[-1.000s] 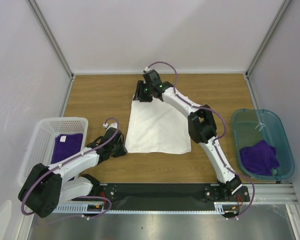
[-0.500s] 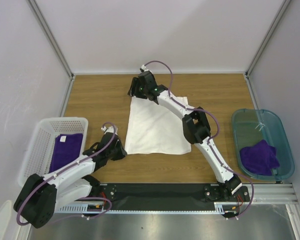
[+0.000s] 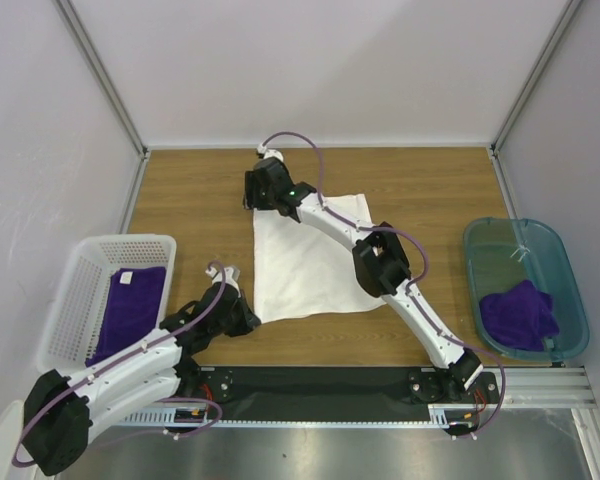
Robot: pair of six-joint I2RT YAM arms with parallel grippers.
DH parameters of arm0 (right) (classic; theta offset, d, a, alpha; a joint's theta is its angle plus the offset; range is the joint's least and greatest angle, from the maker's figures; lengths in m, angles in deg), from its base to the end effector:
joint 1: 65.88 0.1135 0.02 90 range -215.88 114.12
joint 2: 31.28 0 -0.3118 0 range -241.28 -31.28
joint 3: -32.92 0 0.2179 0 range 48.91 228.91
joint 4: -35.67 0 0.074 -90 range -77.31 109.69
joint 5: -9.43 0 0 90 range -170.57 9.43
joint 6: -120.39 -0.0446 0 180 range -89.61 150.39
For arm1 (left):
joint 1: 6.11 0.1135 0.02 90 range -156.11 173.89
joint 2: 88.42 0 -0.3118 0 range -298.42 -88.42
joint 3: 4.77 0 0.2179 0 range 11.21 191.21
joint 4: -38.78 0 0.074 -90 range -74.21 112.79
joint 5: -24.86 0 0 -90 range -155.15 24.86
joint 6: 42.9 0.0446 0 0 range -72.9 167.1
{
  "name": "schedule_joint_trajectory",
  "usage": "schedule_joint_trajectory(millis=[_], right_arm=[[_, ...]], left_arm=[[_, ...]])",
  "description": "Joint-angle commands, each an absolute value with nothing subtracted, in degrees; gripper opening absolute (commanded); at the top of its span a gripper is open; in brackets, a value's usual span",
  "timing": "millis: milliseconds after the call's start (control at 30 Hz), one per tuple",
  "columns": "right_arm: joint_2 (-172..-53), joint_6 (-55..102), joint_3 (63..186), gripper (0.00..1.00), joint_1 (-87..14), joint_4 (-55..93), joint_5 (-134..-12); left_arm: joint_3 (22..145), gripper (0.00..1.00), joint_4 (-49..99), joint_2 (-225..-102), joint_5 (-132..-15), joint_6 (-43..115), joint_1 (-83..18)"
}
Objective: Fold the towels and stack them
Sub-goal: Fold the towel
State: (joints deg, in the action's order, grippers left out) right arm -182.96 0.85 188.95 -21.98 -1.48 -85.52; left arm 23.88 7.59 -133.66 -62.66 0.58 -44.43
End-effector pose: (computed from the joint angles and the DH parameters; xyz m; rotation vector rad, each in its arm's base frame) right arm 0.4431 0.4211 0.2138 -0.2248 2.2020 0.6447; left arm 0.0710 -0.0536 0.1849 -0.1997 2.4936 -0.6115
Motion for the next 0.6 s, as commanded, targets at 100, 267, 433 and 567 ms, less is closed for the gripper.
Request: schedule_joint_trajectory(millis=[100,267,433,567], right_arm=[[-183.94,3.59,191.64,0.59,-20.09,-1.49,-88.39],[-184.04,5.43,191.99,0.59,-18.34,-2.81,-91.63],[-184.47,6.66,192.08,0.59,-17.89,-3.34,-94.80],[-185.79,6.67,192.08,0.57,-17.98,-1.33,-92.98]], left_arm=[[22.37,0.00,4.33,-132.37,-60.93,-3.43,-47.85],[21.67,0.00,4.25,-131.49,-60.75,-4.23,-48.56],[21.67,0.00,3.63,-131.49,-60.84,-3.96,-48.73],[21.58,0.01,3.81,-131.40,-61.19,-3.79,-48.82]])
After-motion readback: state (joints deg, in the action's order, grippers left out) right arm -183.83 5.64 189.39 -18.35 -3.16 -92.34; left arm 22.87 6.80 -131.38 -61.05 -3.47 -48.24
